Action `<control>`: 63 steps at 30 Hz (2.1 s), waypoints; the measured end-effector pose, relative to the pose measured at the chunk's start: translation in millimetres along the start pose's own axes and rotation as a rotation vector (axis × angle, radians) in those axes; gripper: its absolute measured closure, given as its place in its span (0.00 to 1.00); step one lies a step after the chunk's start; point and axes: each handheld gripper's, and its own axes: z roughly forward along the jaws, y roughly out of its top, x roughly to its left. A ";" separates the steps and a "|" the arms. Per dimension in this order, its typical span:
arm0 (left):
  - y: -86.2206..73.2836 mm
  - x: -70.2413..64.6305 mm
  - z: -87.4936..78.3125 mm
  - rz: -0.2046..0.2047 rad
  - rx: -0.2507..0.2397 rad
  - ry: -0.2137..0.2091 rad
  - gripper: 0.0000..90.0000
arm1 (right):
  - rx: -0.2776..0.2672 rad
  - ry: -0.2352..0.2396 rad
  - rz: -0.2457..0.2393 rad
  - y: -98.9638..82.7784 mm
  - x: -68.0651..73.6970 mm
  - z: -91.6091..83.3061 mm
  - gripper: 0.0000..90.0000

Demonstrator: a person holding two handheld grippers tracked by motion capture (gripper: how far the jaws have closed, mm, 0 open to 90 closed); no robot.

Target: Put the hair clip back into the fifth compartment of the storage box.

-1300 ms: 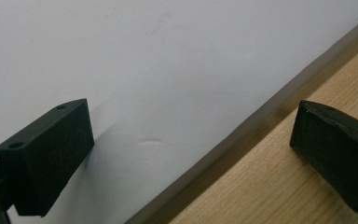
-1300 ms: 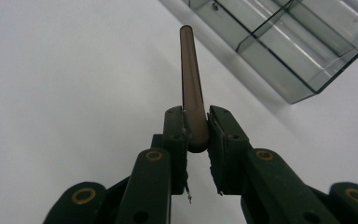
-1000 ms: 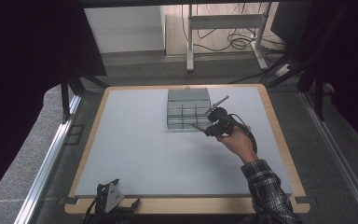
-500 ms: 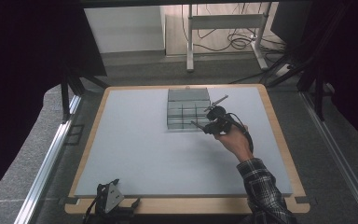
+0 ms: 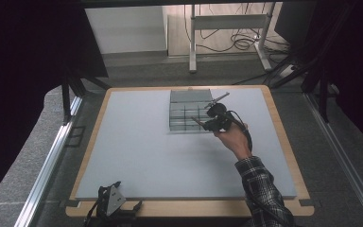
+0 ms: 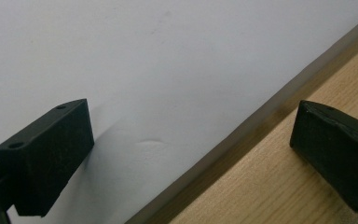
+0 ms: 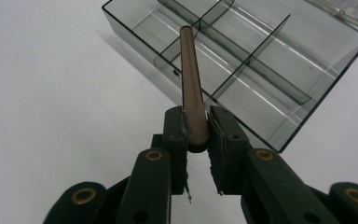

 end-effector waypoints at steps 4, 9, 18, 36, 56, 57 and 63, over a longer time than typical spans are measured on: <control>0.0 0.0 0.0 0.000 0.000 0.000 0.00 | -0.005 -0.004 0.002 4.6 -0.6 3.6 0.85; -0.1 -0.1 0.1 -0.002 -0.003 -0.001 0.00 | -0.008 -0.012 -0.001 13.2 -1.2 11.1 0.85; -0.1 0.2 0.0 0.001 -0.001 -0.001 0.00 | -0.007 -0.018 -0.005 20.5 -1.2 19.7 0.85; -0.1 0.1 0.0 0.001 -0.003 -0.001 0.00 | -0.011 -0.044 0.027 27.8 -5.9 41.2 0.85; -0.4 0.2 0.0 0.001 -0.004 -0.002 0.00 | 0.010 -0.053 0.042 27.8 -9.9 63.8 0.85; -0.4 0.2 -0.1 0.001 -0.004 -0.002 0.00 | 0.011 -0.054 0.042 27.8 -10.0 64.4 0.85; -0.4 0.3 -0.1 0.001 -0.004 -0.002 0.00 | 0.020 -0.058 0.038 27.7 -9.9 69.3 0.84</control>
